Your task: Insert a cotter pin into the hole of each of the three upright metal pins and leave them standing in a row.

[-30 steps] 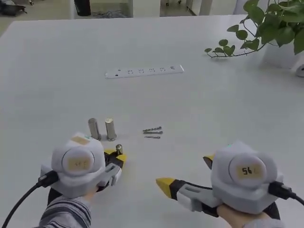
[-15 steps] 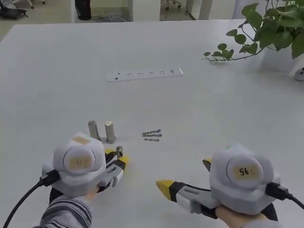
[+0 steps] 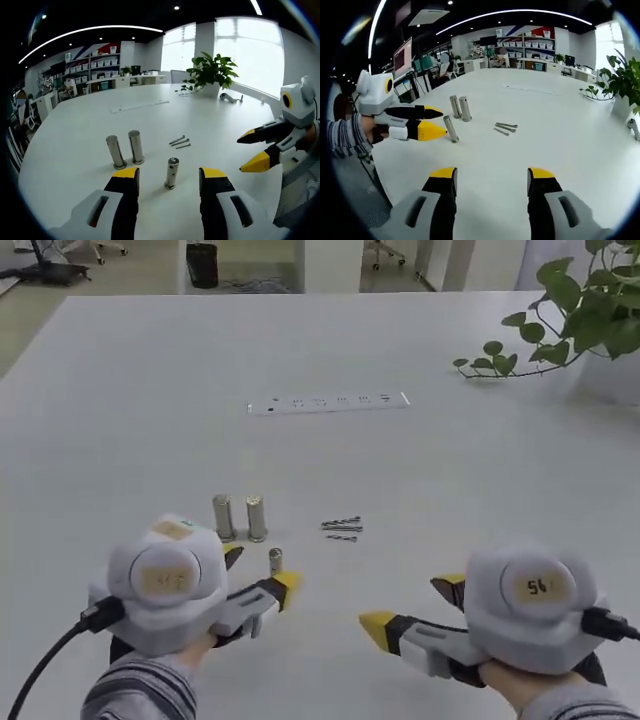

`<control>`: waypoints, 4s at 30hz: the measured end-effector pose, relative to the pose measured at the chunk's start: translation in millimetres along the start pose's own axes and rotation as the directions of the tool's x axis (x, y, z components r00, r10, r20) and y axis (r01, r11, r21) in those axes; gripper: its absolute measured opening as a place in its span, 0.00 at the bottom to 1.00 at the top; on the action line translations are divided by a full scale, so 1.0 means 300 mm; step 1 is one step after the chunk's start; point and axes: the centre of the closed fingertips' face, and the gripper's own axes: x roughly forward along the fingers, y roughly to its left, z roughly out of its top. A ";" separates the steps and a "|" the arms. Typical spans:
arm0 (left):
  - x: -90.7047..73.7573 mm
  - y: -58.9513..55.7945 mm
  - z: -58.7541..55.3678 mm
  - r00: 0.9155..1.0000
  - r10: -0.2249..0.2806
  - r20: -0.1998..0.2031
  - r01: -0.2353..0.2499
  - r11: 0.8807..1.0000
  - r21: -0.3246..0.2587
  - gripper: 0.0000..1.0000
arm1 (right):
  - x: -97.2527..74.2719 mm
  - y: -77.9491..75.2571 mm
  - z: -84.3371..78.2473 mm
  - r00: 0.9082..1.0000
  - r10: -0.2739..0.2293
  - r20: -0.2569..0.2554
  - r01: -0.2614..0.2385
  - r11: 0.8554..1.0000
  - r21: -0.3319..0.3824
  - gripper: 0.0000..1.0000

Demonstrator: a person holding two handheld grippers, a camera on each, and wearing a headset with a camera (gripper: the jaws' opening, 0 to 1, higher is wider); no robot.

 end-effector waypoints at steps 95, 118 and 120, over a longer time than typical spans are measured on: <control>-0.135 -0.062 0.062 0.994 -0.110 -0.008 0.110 0.993 0.036 0.32 | 0.146 0.135 0.178 0.940 0.249 -0.232 -0.331 0.515 -0.791 0.00; -0.132 -0.143 0.060 0.979 -0.202 0.009 0.202 0.975 -0.087 0.08 | 0.055 0.312 0.138 0.917 0.340 -0.208 -0.334 0.373 -0.866 0.00; -0.131 -0.151 0.056 0.978 -0.211 0.005 0.210 0.973 -0.094 0.07 | 0.050 0.319 0.138 0.915 0.347 -0.205 -0.335 0.372 -0.866 0.00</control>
